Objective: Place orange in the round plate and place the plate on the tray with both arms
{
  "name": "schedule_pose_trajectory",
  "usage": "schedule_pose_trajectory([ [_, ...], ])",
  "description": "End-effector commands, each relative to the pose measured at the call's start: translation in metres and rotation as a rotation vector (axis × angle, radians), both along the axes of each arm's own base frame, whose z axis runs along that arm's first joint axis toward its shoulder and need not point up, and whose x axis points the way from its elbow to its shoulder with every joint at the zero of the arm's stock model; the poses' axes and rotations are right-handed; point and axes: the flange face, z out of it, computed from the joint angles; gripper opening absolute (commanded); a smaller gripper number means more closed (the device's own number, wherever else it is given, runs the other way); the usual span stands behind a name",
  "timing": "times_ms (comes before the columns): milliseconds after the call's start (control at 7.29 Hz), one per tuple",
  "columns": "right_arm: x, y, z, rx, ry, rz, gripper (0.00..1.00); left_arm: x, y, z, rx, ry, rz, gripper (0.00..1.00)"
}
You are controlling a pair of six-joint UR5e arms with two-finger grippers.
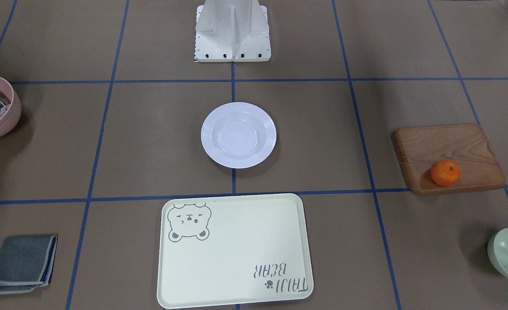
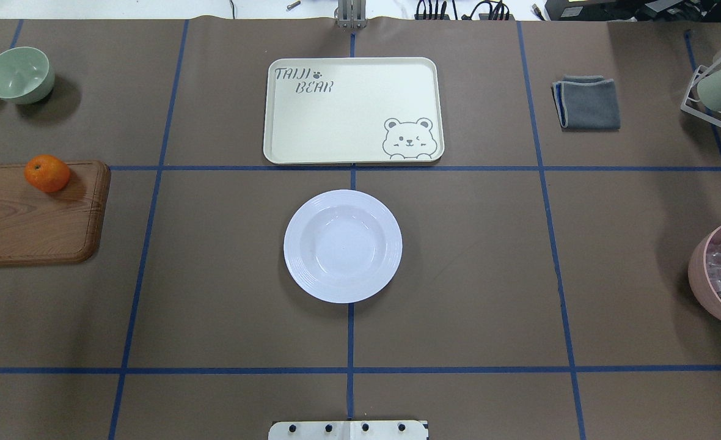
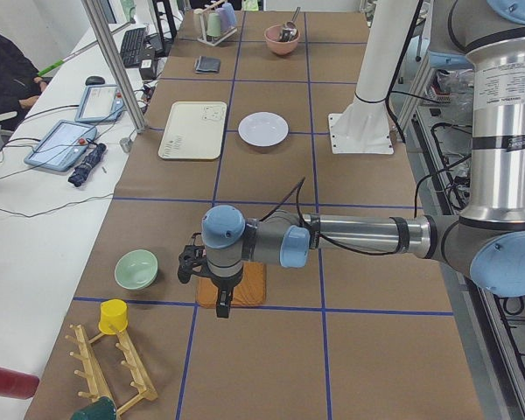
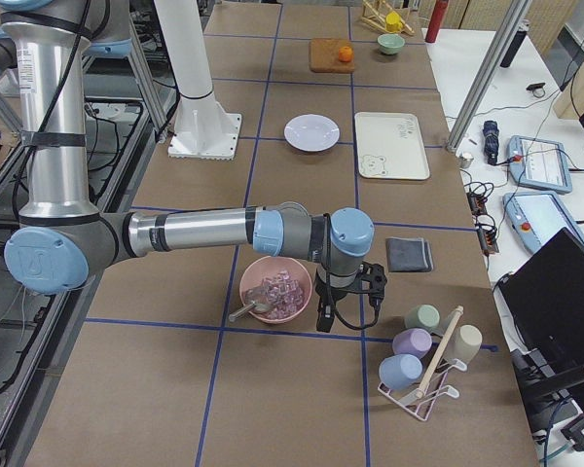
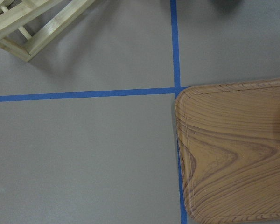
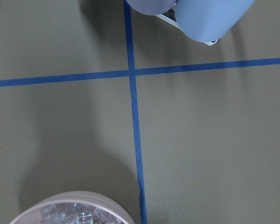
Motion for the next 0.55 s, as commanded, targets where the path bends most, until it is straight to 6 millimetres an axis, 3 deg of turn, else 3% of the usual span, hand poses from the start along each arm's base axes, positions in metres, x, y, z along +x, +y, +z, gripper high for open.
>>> schedule_pose_trajectory([
  [0, -0.0009, 0.0009, -0.0015, 0.002, -0.009, 0.001, 1.00, 0.0001, -0.0004, -0.0022, 0.005, 0.001, 0.001, 0.99],
  [411, -0.0023, -0.0003, -0.0067, 0.011, -0.027, 0.004, 1.00, 0.0002, 0.0005, -0.0007, 0.001, 0.003, 0.001, 0.99],
])
